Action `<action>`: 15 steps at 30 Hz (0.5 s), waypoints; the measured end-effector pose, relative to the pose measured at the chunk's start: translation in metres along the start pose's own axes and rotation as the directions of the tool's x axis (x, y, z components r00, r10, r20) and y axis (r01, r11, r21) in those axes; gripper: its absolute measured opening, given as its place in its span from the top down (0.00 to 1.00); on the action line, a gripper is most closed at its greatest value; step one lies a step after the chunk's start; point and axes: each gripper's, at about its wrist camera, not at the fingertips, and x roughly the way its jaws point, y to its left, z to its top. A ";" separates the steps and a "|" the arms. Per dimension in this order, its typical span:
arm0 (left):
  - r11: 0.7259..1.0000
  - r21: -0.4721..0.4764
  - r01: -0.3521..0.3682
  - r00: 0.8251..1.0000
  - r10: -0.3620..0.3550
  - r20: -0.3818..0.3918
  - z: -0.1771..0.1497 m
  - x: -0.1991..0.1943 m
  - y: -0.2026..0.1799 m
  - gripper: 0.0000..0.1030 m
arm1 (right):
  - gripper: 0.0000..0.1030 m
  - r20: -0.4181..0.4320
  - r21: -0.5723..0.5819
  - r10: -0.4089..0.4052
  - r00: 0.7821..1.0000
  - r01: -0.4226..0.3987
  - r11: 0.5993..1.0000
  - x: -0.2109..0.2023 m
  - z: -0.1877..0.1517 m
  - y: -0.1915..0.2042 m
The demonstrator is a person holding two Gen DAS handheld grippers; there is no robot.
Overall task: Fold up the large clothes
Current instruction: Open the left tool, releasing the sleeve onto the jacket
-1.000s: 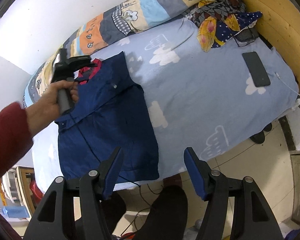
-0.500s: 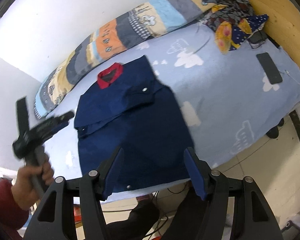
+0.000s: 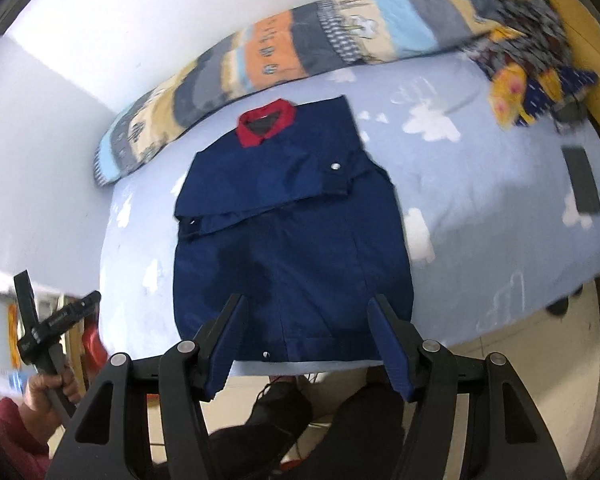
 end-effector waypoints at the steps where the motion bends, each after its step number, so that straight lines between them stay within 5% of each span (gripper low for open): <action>1: 1.000 -0.028 -0.002 1.000 0.002 -0.001 -0.003 -0.002 0.006 0.41 | 0.37 -0.012 -0.020 0.006 1.000 -0.006 1.000 0.001 0.002 -0.001; 7: 0.999 -0.041 0.020 0.996 -0.023 -0.082 -0.018 0.016 0.048 0.41 | 0.38 -0.120 -0.052 0.018 0.993 -0.024 0.998 0.030 -0.006 -0.014; 11: 1.000 -0.009 0.016 0.987 -0.017 -0.162 -0.023 0.039 0.066 0.41 | 0.39 -0.118 0.094 0.035 0.992 -0.024 0.995 0.037 -0.023 -0.028; 15: 0.999 0.036 0.036 0.973 -0.026 -0.229 -0.029 0.067 0.078 0.41 | 0.53 -0.129 0.218 0.063 0.990 -0.034 0.975 0.051 -0.043 -0.040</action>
